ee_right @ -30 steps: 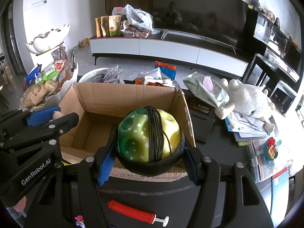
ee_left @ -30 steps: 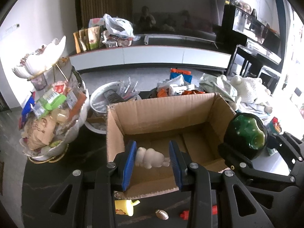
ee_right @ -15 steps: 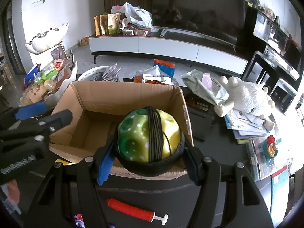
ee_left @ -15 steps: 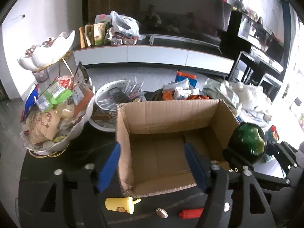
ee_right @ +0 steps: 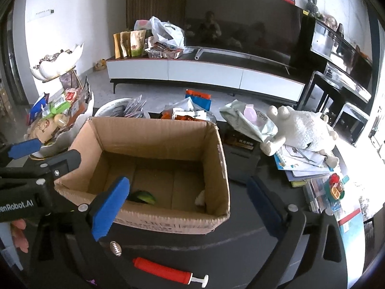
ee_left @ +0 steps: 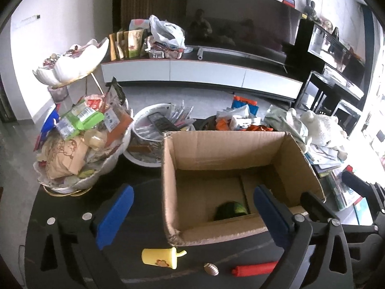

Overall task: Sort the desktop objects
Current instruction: 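Withdraw both open tools from the box back toward the table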

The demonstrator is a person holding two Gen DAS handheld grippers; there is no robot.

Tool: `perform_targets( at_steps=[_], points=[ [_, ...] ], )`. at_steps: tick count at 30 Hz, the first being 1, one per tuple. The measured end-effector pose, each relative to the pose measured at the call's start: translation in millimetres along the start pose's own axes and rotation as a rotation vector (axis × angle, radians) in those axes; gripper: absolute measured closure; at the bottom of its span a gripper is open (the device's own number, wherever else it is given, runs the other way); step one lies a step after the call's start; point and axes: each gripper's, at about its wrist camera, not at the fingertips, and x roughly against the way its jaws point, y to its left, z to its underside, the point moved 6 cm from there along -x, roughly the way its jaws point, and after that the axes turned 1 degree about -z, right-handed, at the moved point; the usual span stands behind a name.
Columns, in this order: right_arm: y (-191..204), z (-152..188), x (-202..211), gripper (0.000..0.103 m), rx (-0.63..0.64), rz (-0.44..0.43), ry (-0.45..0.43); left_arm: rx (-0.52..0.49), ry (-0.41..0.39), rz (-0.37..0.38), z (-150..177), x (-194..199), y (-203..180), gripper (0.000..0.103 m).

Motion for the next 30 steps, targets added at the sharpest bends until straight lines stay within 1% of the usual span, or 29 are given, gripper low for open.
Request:
perform_targets(
  at_steps=[6,10,13,19,28,30],
  points=[
    [-2,2,2,0.005,-0.013,-0.008,0.006,0.003,-0.004,-0.002,2,2,2,0.001],
    [-2,7,1,0.001,-0.021,-0.023,0.022,-0.002,0.005,0.006,5,2,1,0.001],
    [-3,10,2,0.001,-0.028,-0.028,0.022,0.003,0.004,0.012,6,3,1,0.001],
    [-8,15,7,0.001,-0.04,-0.028,0.023,0.016,-0.024,-0.008,5,11,6,0.001],
    [-4,25,16,0.001,-0.034,-0.049,0.025,-0.01,-0.016,-0.013,17,17,4,0.001],
    [-3,27,18,0.001,-0.04,-0.058,0.026,-0.014,-0.024,-0.014,19,21,4,0.001]
  ],
)
